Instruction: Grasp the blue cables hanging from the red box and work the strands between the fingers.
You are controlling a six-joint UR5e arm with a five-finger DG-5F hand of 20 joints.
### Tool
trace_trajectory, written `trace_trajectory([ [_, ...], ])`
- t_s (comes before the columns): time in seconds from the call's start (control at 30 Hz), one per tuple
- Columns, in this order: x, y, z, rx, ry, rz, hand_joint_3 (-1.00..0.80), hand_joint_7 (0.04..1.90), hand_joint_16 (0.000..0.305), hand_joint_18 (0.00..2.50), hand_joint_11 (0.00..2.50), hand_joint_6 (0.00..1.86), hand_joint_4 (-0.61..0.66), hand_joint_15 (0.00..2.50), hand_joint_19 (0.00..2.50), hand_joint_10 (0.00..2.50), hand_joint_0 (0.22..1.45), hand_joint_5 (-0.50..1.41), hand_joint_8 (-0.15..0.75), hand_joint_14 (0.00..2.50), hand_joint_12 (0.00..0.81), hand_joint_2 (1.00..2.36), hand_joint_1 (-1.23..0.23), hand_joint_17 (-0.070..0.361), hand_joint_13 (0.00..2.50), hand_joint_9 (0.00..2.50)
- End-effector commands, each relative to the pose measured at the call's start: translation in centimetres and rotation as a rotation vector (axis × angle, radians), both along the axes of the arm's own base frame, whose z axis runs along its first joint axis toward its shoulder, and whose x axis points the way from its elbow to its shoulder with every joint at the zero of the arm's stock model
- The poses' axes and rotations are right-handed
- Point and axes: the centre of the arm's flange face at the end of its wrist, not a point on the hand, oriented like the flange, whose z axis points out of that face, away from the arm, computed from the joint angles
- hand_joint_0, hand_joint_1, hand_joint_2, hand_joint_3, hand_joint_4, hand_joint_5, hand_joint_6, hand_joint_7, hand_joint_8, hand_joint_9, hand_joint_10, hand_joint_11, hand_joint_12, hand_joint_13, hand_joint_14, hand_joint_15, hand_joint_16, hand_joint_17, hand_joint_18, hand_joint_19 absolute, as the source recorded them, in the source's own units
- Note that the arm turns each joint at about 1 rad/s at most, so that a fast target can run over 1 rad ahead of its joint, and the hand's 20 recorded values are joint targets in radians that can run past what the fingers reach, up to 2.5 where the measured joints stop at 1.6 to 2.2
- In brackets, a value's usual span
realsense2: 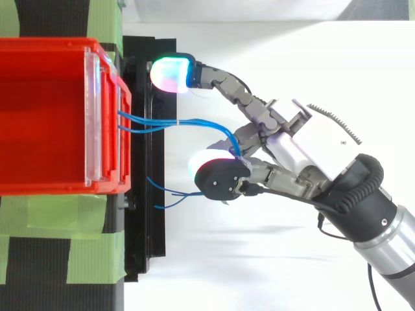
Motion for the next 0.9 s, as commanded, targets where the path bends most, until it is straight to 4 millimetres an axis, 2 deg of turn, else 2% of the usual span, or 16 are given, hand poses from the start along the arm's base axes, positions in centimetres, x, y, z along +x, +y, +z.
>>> trace_trajectory([
  [0.0, -0.1, 0.1, 0.0, -0.006, 0.022, 0.005, -0.92, 0.67, 0.071, 1.33, 1.69, 0.01, 0.29, 1.59, 1.00, 0.01, 0.75, -0.14, 0.368, 0.05, 0.426, 1.00, -0.55, 0.159, 1.56, 1.45],
  [0.07, -0.1, 0.1, 0.0, -0.004, 0.022, 0.009, -0.92, 0.67, 0.071, 1.35, 1.87, 0.01, 0.29, 1.55, 1.06, 0.00, 0.75, -0.13, 0.353, 0.20, 0.423, 1.00, -0.55, 0.159, 1.55, 1.46],
  [0.13, -0.1, 0.1, -0.1, -0.001, 0.021, 0.009, -0.93, 0.67, 0.070, 1.39, 1.91, 0.01, 0.29, 1.50, 1.14, 0.26, 0.75, -0.12, 0.346, 0.43, 0.422, 1.00, -0.55, 0.158, 1.52, 1.41],
  [0.2, -0.1, 0.2, 0.1, 0.001, 0.017, 0.011, -0.93, 0.68, 0.070, 1.40, 1.92, 0.01, 0.29, 1.49, 1.15, 0.33, 0.75, -0.12, 0.339, 0.49, 0.428, 1.00, -0.55, 0.158, 1.52, 1.40],
  [0.23, -0.1, 0.3, -0.1, 0.000, 0.020, 0.012, -0.93, 0.70, 0.070, 1.40, 1.91, 0.01, 0.29, 1.50, 1.16, 0.47, 0.75, -0.11, 0.358, 0.53, 0.426, 1.00, -0.55, 0.157, 1.51, 1.37],
  [0.47, -0.2, 0.7, 0.6, 0.008, 0.008, 0.014, -0.95, 0.81, 0.070, 1.43, 1.93, 0.01, 0.32, 1.47, 1.17, 0.75, 0.75, -0.04, 0.356, 0.66, 0.425, 1.00, -0.56, 0.158, 1.49, 1.31],
  [0.6, 0.0, 0.9, 1.1, 0.011, 0.002, 0.016, -0.97, 0.91, 0.070, 1.46, 1.89, 0.01, 0.34, 1.44, 1.19, 1.14, 0.75, 0.02, 0.361, 0.80, 0.429, 1.00, -0.56, 0.158, 1.47, 1.26],
  [0.67, -0.1, 1.1, 1.0, 0.008, 0.011, 0.021, -0.98, 0.95, 0.070, 1.47, 1.91, 0.01, 0.34, 1.41, 1.20, 1.21, 0.75, 0.03, 0.363, 0.87, 0.423, 1.00, -0.57, 0.158, 1.46, 1.24],
  [0.73, -0.1, 1.2, 1.1, 0.011, 0.007, 0.028, -0.99, 1.00, 0.069, 1.48, 1.84, 0.01, 0.34, 1.40, 1.23, 1.44, 0.74, 0.06, 0.371, 0.92, 0.422, 1.00, -0.58, 0.155, 1.46, 1.21],
  [0.8, -0.2, 1.3, 1.9, 0.013, 0.005, 0.029, -1.00, 1.02, 0.069, 1.49, 1.86, 0.01, 0.34, 1.38, 1.26, 1.48, 0.74, 0.06, 0.368, 0.96, 0.425, 1.00, -0.58, 0.154, 1.45, 1.20],
  [0.87, -0.3, 1.1, 2.1, 0.013, 0.007, 0.025, -1.00, 1.04, 0.069, 1.50, 1.85, 0.01, 0.34, 1.36, 1.28, 1.63, 0.74, 0.07, 0.376, 1.03, 0.420, 1.00, -0.58, 0.154, 1.44, 1.18],
])
